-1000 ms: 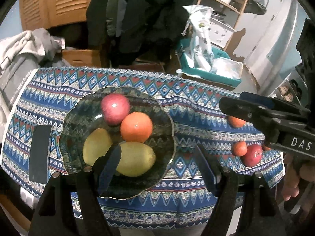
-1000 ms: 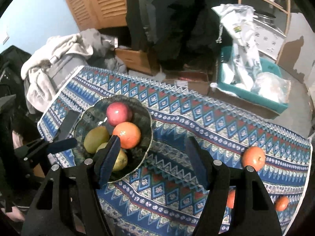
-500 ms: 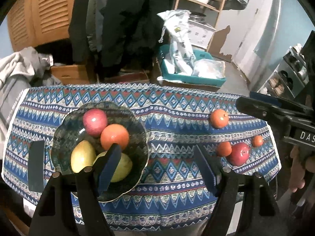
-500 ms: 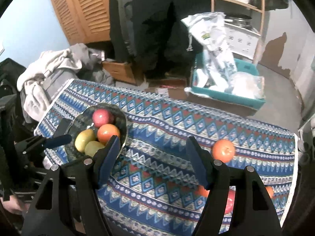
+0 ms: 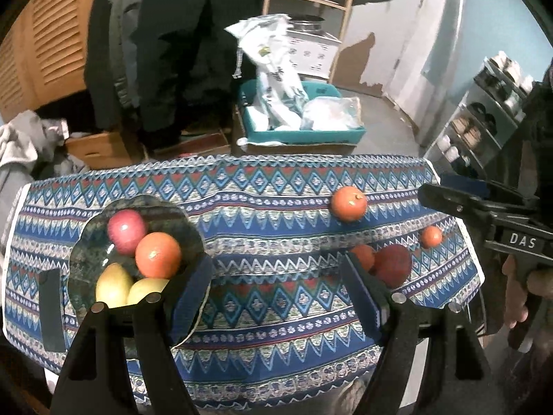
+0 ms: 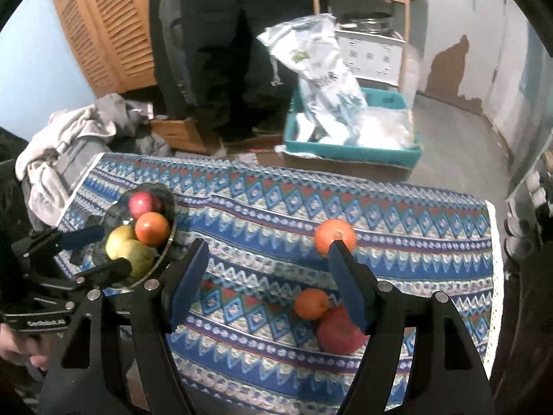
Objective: Organize fruits
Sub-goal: 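Withdraw both tools from the bowl toward the remaining fruit on the cloth, then grasp a tangerine with the left tool while the right tool grasps the large red apple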
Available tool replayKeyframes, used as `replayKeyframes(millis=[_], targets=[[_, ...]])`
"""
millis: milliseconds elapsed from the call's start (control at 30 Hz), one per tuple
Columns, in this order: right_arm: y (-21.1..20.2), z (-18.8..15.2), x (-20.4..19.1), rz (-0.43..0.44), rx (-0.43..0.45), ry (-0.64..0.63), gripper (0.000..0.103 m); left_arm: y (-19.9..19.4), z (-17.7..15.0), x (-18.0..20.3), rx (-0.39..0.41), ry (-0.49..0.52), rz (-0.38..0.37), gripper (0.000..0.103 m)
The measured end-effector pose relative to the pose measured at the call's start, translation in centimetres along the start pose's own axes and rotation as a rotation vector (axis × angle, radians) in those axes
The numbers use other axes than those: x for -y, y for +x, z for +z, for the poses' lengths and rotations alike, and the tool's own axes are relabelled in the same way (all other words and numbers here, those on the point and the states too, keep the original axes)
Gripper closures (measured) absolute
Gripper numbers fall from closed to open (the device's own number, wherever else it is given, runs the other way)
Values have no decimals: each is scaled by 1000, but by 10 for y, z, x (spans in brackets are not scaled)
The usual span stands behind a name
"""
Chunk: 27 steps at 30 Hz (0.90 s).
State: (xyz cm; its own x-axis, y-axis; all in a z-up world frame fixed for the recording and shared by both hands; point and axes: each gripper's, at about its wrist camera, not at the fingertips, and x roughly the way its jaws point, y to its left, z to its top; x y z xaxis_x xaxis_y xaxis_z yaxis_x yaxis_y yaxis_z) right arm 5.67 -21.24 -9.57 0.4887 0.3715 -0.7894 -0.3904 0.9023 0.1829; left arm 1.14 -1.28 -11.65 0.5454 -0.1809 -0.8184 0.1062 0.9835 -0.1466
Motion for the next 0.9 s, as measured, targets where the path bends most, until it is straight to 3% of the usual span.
replayKeyframes(millis=[567, 900], targets=[[30, -54, 65, -60, -126, 82, 29, 42, -11, 54, -78, 143, 7, 24], [69, -85, 79, -69, -249, 78, 29, 84, -22, 57, -166, 151, 38, 24]])
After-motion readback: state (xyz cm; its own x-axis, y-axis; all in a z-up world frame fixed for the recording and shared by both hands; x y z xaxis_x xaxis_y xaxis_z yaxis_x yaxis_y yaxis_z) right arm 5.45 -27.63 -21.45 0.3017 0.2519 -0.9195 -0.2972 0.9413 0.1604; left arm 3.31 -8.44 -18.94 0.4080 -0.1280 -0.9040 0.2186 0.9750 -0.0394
